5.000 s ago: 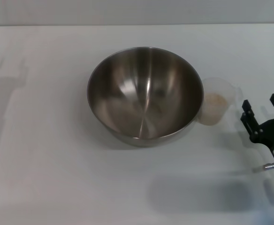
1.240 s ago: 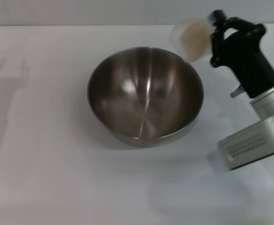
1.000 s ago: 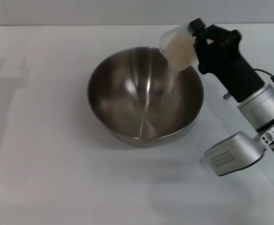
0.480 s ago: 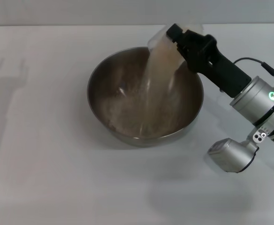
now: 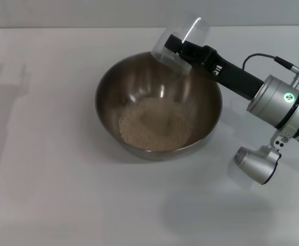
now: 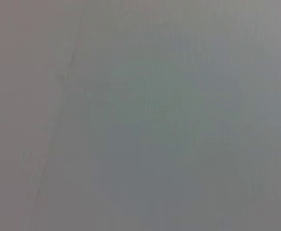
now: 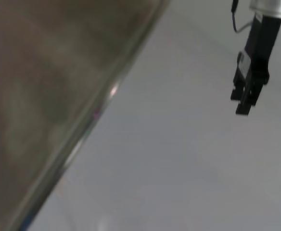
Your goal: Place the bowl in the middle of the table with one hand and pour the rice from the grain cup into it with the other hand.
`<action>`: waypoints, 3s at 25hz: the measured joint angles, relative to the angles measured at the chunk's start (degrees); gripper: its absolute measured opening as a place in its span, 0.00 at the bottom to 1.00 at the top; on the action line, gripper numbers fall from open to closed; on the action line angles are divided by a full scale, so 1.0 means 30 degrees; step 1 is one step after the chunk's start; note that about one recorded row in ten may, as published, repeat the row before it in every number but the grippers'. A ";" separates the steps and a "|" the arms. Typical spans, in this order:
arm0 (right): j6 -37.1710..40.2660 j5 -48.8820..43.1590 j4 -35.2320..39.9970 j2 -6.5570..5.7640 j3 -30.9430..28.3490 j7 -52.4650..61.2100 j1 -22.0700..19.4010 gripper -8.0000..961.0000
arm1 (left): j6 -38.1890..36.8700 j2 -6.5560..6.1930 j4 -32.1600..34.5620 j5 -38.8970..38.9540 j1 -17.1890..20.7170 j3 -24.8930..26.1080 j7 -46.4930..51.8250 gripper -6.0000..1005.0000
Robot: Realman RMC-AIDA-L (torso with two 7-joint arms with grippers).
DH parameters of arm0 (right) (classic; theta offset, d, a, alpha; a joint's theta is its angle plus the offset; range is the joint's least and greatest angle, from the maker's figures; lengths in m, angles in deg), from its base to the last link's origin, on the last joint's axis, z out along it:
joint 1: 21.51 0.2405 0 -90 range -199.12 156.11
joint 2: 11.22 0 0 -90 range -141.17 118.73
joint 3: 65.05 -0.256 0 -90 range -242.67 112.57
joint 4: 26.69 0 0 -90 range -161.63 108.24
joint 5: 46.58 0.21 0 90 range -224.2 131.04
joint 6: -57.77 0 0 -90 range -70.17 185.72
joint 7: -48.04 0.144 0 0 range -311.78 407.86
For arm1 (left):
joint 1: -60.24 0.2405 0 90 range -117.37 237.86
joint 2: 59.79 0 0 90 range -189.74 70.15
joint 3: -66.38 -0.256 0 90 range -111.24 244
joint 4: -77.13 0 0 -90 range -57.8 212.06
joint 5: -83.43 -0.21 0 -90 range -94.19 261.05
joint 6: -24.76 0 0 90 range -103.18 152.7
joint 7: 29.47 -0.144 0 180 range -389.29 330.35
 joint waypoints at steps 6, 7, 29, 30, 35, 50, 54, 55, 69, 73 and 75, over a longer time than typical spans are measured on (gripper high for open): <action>0.0150 0.0527 -0.0627 -0.0022 -0.0379 0.1827 0.0065 0.02 | 0.0006 0.0016 0.0007 0.0001 -0.0035 -0.0001 0.0000 0.62; 0.0300 0.0912 -0.1120 -0.0032 -0.0854 0.3054 -0.0066 0.02 | -0.0076 0.0021 0.0027 0.0000 -0.0074 0.0015 0.0000 0.62; -0.7877 0.9661 -0.8210 0.0057 -0.7270 2.6850 -0.4173 0.02 | -0.0860 -0.0070 0.0067 -0.0084 -0.0172 0.0109 0.0000 0.63; -0.7877 0.9661 -0.8210 0.0057 -0.7270 2.6850 -0.4173 0.02 | -0.0918 -0.0070 0.0068 -0.0095 -0.0155 0.0109 0.0000 0.63; -0.9636 0.9677 -0.7763 0.0016 -0.7280 2.7252 -0.3916 0.02 | -0.1202 -0.0071 0.0067 -0.0113 -0.0056 0.0109 0.0027 0.63; -1.1731 0.9288 -0.6929 -0.0038 -0.7031 2.7323 -0.3154 0.08 | -0.1625 -0.0039 0.0124 -0.0062 0.0026 0.0109 0.0111 0.64; -1.1822 0.9248 -0.6843 -0.0033 -0.7001 2.7330 -0.3230 0.13 | -0.1638 -0.0039 0.0125 -0.0028 0.0047 0.0109 0.0081 0.64; -1.1828 0.9237 -0.6816 -0.0025 -0.6986 2.7332 -0.3285 0.15 | -0.1638 -0.0040 0.0125 -0.0017 0.0048 0.0108 0.0089 0.64; -0.1277 0.9204 -0.5382 -0.0064 -0.4028 2.8735 -0.5225 0.34 | -0.1494 -0.0014 0.0829 -0.0081 -0.0058 0.0076 0.0000 0.64; -0.0544 0.9287 -0.3387 -0.0106 -0.4258 3.2019 -0.3968 0.38 | -0.1430 0.0006 0.1367 -0.0048 -0.0264 0.0091 -0.0001 0.65; 0.0062 0.9395 -0.2378 -0.0094 -0.4274 3.3706 -0.3346 0.40 | -0.1409 0.0015 0.1468 -0.0043 -0.0299 0.0089 -0.0001 0.65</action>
